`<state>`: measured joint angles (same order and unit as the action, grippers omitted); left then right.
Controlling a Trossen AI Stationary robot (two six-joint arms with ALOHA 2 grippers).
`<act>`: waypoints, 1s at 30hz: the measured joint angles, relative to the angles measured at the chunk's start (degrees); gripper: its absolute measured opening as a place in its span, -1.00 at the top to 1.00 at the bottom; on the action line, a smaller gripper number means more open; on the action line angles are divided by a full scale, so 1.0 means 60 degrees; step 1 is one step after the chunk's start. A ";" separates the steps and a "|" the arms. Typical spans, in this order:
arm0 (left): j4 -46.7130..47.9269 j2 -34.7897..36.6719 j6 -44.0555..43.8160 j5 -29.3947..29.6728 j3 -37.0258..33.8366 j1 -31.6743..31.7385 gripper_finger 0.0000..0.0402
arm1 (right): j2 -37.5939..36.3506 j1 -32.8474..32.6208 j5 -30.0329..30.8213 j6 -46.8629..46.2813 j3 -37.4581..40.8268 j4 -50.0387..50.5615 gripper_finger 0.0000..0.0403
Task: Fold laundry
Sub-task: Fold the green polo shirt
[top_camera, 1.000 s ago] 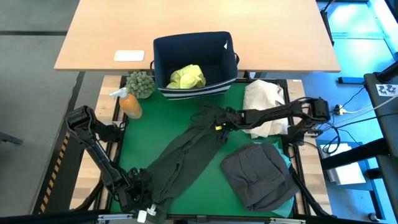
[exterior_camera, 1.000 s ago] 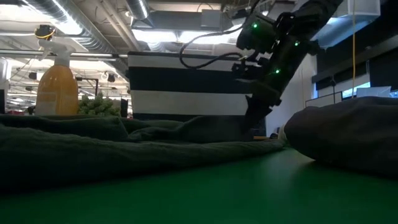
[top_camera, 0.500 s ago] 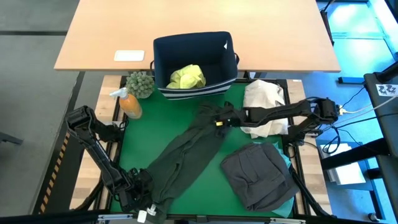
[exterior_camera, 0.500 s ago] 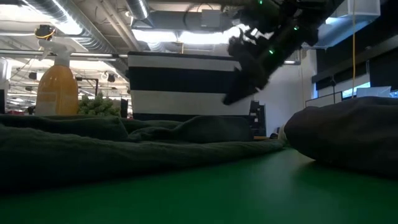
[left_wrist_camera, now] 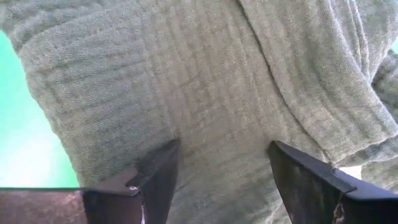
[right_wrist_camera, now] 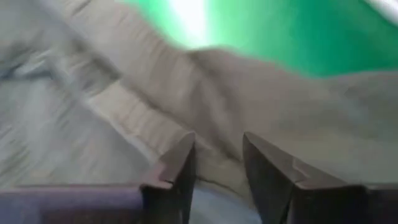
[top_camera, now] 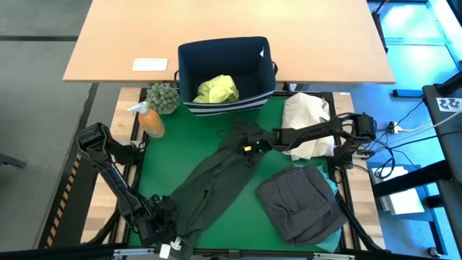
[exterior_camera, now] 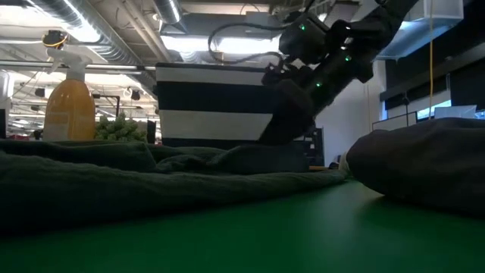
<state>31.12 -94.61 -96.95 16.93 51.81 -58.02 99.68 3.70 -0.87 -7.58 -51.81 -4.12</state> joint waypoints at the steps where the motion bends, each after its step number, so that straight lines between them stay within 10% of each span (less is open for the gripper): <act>1: 0.0012 0.0000 0.0000 0.0000 0.0000 0.0000 -0.20 | 0.0000 -0.0059 -0.0220 -0.0066 -0.0003 0.0169 0.41; 16: 0.0166 0.0000 0.0027 -0.0187 0.0000 0.0000 -0.20 | -0.0357 -0.0811 0.0059 -0.0170 -0.0004 0.3339 0.68; 30: 0.0214 0.0004 0.1504 -0.0179 0.0366 0.0231 -0.20 | -0.1343 -0.0435 0.1012 0.0326 -0.0007 0.1101 0.68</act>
<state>32.40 -94.59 -87.92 15.85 54.01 -56.63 91.62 1.09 5.20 -5.63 -51.86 2.48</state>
